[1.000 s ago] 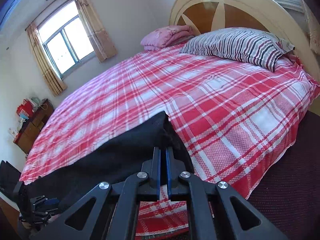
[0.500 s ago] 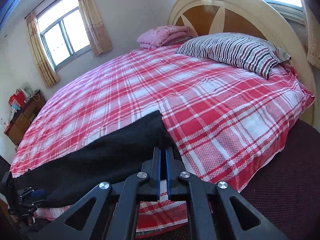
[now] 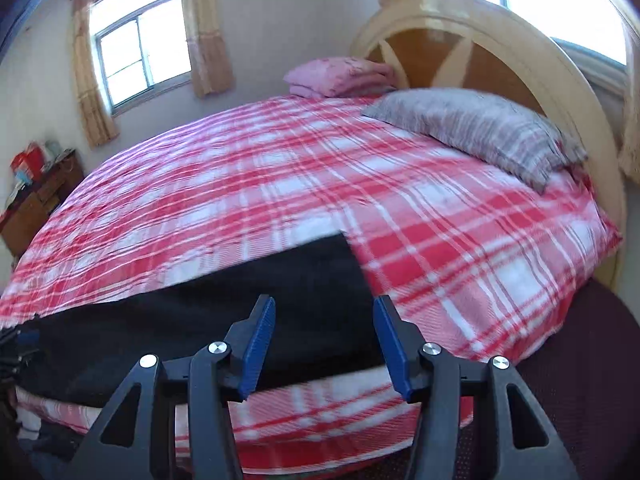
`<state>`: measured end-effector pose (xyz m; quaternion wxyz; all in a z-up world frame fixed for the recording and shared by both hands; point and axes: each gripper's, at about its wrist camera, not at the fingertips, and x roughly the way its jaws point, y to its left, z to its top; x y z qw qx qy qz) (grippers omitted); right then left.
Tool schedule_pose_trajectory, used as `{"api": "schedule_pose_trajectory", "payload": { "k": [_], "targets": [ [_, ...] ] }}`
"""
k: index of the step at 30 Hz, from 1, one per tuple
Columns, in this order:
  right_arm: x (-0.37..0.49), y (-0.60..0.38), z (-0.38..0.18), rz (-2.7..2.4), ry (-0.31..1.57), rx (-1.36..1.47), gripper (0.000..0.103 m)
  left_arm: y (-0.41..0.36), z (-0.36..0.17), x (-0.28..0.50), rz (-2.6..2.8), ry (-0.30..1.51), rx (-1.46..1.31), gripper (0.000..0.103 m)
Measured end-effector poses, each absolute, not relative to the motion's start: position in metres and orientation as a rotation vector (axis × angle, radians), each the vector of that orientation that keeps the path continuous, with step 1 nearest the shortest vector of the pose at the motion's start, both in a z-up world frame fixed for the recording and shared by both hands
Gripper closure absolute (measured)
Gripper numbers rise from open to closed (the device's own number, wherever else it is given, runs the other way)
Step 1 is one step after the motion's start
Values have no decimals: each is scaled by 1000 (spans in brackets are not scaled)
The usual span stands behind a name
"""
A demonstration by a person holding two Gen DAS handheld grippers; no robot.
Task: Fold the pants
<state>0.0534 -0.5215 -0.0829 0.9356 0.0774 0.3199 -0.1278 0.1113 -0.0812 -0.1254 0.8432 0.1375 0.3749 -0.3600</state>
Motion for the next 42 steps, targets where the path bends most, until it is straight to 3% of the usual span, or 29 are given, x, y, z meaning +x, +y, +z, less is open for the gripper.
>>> {"api": "schedule_pose_trajectory", "payload": {
  "k": [10, 13, 18, 30, 34, 36, 38, 42],
  "targets": [
    [163, -349, -65, 288, 742, 38, 50, 1, -160, 110, -600, 856, 169, 53],
    [202, -283, -79, 411, 824, -8, 50, -2, -164, 106, -617, 854, 183, 53],
    [250, -183, -113, 606, 950, -33, 50, -3, -170, 101, -667, 863, 142, 36],
    [309, -75, -174, 809, 1143, 155, 56, 15, -157, 100, -668, 843, 106, 36],
    [313, -65, -186, 841, 1207, 201, 65, 26, -154, 102, -626, 831, 103, 36],
    [310, -56, -194, 847, 1235, 183, 74, 28, -155, 103, -597, 828, 118, 36],
    [308, -53, -196, 832, 1236, 169, 90, 27, -159, 103, -581, 832, 146, 36],
    [305, -65, -187, 827, 1176, 235, 96, 24, -168, 104, -575, 846, 182, 32]
  ]
}}
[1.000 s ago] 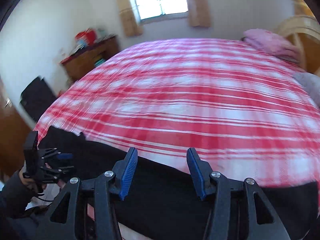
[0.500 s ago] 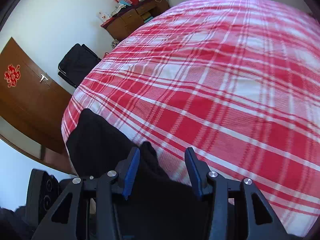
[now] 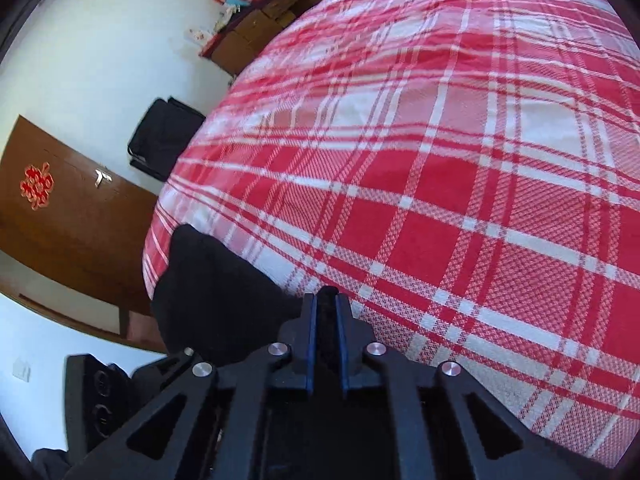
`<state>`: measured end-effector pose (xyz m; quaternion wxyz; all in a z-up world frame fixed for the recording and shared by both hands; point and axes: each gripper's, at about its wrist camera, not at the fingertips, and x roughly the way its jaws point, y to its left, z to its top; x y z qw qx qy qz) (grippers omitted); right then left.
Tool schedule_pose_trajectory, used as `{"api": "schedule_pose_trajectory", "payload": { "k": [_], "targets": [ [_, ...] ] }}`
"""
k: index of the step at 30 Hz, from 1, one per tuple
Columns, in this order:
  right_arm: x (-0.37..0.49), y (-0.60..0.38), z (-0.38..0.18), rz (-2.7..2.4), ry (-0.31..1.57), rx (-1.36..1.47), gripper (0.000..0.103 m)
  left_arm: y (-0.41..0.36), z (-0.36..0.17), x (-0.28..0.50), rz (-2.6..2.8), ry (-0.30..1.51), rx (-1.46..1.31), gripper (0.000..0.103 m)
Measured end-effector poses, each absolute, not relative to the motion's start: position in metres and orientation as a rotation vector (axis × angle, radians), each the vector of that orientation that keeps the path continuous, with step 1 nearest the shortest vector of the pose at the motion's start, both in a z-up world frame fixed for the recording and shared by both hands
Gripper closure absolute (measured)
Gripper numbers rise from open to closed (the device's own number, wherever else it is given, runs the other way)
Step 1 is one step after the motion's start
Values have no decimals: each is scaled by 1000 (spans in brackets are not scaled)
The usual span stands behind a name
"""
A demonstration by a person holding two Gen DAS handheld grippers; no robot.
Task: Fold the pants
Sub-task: 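Grasp the pants edge with the right tool and tuck it, then open the right tool and release the pants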
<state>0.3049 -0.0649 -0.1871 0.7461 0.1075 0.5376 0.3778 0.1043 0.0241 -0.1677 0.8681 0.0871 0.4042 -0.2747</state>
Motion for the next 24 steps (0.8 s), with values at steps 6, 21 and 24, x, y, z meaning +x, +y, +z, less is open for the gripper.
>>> {"api": "schedule_pose_trajectory", "payload": {
  "k": [6, 21, 24],
  "targets": [
    [295, -73, -173, 781, 1089, 228, 100, 18, -169, 102, -578, 848, 212, 30],
    [308, -129, -183, 587, 1051, 290, 102, 9, -171, 95, -579, 838, 171, 25],
    [291, -175, -159, 537, 983, 316, 101, 10, -166, 96, -584, 821, 157, 25]
  ]
}}
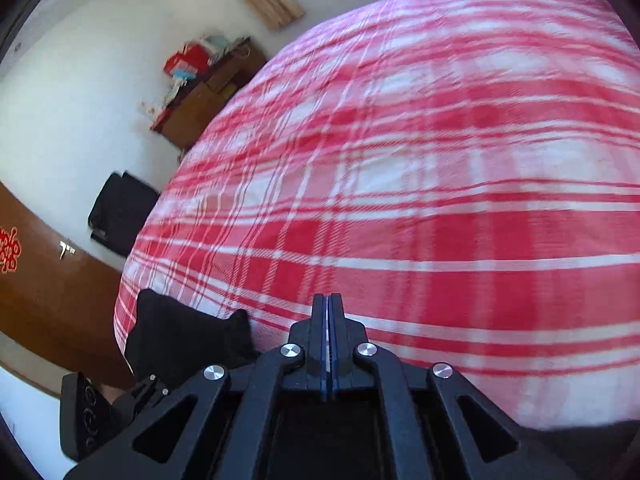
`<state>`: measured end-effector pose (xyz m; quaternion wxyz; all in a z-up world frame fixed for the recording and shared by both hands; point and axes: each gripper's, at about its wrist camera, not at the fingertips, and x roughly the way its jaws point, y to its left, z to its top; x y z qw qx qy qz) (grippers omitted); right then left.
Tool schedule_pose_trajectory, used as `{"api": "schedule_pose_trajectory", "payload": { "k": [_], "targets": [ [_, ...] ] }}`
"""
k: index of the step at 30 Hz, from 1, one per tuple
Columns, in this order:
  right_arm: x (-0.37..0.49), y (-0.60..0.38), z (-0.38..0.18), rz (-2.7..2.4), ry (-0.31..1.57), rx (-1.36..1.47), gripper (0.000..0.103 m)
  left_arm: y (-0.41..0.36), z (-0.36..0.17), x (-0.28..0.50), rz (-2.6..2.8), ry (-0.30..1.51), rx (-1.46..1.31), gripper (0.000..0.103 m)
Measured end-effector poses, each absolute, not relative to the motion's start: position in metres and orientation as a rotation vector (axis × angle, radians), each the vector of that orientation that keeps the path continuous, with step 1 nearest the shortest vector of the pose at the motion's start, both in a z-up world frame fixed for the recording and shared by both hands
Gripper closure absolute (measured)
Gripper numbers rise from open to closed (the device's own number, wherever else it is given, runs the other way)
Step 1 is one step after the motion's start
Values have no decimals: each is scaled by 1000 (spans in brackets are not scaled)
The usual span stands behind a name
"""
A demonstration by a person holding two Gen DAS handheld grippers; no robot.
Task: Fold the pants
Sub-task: 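Open the right tool and release the pants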
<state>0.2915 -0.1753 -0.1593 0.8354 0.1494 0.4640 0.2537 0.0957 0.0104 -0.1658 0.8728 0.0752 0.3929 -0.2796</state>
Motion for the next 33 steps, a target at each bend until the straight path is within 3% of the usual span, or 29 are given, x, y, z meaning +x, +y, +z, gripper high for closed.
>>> {"api": "schedule_pose_trajectory", "payload": {
  "k": [3, 5, 20, 27, 33],
  "targets": [
    [268, -236, -135, 439, 888, 318, 84, 2, -158, 94, -591, 793, 159, 25],
    [253, -283, -124, 379, 838, 333, 55, -6, -156, 94, -604, 794, 166, 25],
    [122, -551, -143, -34, 687, 642, 55, -45, -174, 111, -560, 837, 232, 25],
    [84, -600, -114, -123, 568, 672, 55, -51, -171, 107, -559, 842, 233, 25],
    [68, -613, -126, -151, 645, 642, 55, -51, -173, 107, -556, 838, 237, 23]
  ]
}}
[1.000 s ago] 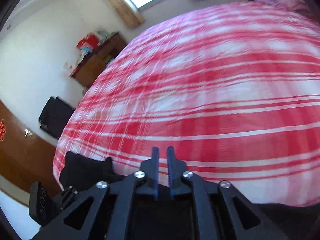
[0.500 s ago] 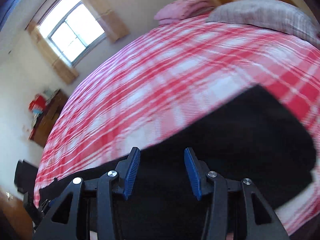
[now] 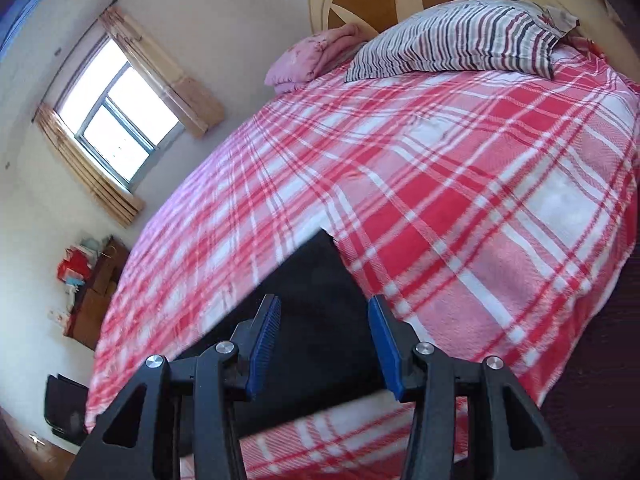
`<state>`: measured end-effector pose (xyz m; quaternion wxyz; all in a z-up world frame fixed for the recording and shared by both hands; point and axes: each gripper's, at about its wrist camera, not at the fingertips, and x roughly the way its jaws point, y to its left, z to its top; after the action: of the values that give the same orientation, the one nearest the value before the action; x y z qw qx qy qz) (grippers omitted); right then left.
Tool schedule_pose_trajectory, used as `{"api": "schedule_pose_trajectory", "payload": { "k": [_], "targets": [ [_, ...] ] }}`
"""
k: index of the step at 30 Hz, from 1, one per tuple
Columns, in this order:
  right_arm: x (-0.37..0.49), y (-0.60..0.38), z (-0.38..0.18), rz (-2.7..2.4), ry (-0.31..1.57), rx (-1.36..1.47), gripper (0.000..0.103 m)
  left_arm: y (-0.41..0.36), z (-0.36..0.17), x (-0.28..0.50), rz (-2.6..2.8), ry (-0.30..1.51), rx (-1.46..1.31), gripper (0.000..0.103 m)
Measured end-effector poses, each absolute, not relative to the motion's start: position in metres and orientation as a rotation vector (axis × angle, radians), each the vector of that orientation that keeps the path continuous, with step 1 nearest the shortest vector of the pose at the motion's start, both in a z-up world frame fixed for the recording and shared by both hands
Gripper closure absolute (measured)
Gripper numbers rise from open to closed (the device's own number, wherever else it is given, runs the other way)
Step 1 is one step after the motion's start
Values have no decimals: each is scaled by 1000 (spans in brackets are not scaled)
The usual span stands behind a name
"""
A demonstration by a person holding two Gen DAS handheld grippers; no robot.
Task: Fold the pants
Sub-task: 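Open the right tool and release the pants, then close the right tool on the pants leg end and lift it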
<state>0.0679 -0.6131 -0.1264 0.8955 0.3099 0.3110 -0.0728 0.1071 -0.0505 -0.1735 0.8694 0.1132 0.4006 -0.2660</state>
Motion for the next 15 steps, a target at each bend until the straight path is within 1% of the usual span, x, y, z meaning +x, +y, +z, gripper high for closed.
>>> {"api": "schedule_pose_trajectory", "payload": {
  "k": [3, 8, 15],
  "targets": [
    [62, -618, -139, -146, 686, 655, 59, -51, -173, 108, -552, 838, 239, 23],
    [47, -620, -132, -166, 672, 678, 59, -50, -169, 106, -547, 834, 226, 23],
    [47, -619, -142, -156, 710, 727, 59, -44, -173, 110, -530, 841, 220, 23]
  ]
}}
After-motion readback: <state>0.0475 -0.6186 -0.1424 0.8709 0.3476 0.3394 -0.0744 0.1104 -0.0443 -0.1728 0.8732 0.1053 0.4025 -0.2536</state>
